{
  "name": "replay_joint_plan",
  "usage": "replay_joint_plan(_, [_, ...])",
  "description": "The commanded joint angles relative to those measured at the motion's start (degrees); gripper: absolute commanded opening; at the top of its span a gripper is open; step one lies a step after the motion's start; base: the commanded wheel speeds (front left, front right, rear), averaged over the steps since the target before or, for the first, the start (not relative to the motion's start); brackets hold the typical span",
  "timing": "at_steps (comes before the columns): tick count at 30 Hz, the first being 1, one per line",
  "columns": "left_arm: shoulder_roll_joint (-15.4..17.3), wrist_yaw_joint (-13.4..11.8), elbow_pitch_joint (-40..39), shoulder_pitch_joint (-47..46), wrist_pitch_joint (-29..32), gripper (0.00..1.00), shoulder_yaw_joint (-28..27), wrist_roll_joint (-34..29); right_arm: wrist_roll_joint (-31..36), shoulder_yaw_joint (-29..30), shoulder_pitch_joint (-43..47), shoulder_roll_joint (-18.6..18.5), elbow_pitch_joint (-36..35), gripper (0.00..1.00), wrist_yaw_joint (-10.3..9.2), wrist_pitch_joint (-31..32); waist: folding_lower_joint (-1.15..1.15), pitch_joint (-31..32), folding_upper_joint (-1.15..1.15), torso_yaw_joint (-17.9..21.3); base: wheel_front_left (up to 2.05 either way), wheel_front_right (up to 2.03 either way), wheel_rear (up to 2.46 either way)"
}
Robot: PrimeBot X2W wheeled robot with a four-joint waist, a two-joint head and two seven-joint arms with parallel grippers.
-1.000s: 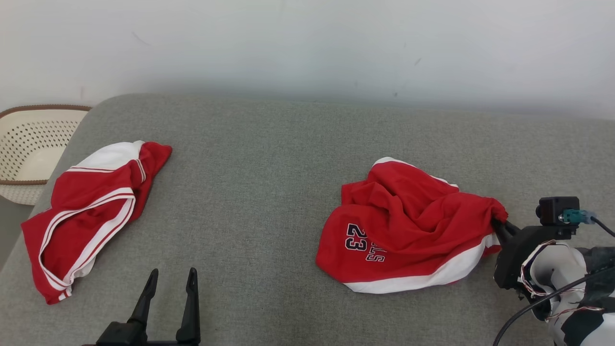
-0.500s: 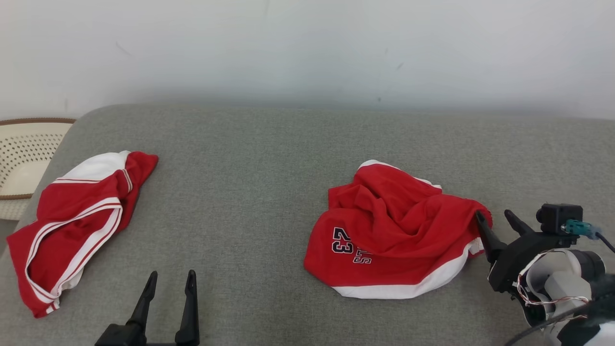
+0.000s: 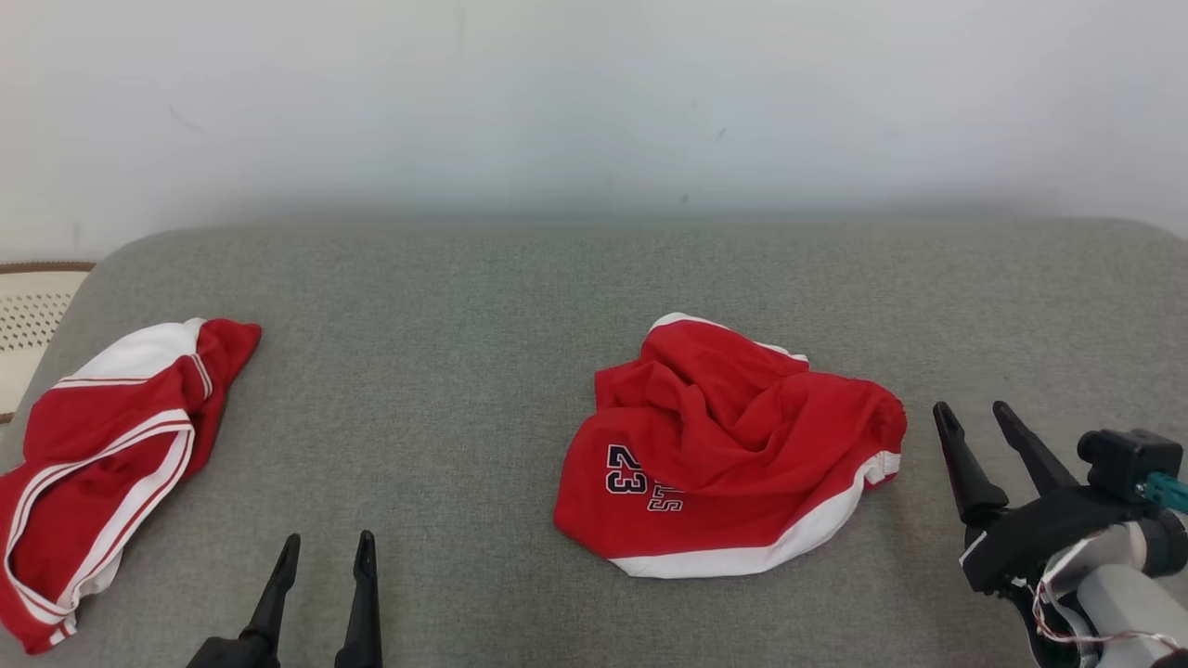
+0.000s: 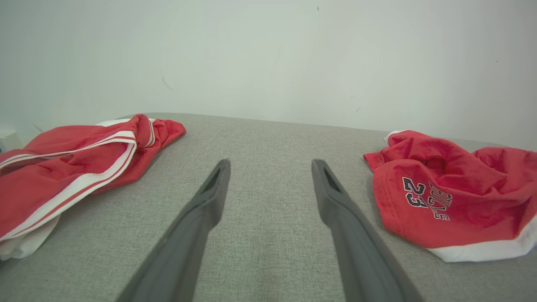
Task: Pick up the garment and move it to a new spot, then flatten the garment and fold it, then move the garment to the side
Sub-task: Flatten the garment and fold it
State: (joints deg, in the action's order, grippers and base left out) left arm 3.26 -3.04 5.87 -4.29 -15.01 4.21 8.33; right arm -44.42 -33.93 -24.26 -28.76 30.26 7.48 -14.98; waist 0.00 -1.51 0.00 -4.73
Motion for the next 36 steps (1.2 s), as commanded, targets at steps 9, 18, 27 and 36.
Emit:
replay_joint_plan(9, [-0.1,0.3,-0.1,1.6,-0.3,1.0,-0.3,-0.5,12.0,14.3,12.7,6.7,-10.3,1.0,0.02,-0.3,0.0,1.3,0.0,1.1,0.0,0.0,0.0])
replay_joint_plan(18, [0.6,0.6,0.9,1.2,-0.3,1.0,-0.2,-1.7,19.8,19.5,19.1,11.9,-16.2,1.0,0.02,1.0,0.0,2.0,0.0,2.3,0.0,0.0,0.0])
replay_joint_plan(27, [0.4,3.6,5.2,-3.0,-0.3,1.0,2.6,-1.3,21.0,20.0,20.0,13.4,-18.5,1.0,0.02,3.3,0.0,1.4,0.0,5.4,0.0,0.0,0.0])
replay_joint_plan(36, [-0.1,6.3,16.7,-9.5,0.0,1.0,8.1,0.5,21.3,19.4,18.7,13.6,-18.8,1.0,0.02,4.2,0.0,-0.5,0.0,9.7,0.0,0.0,0.0])
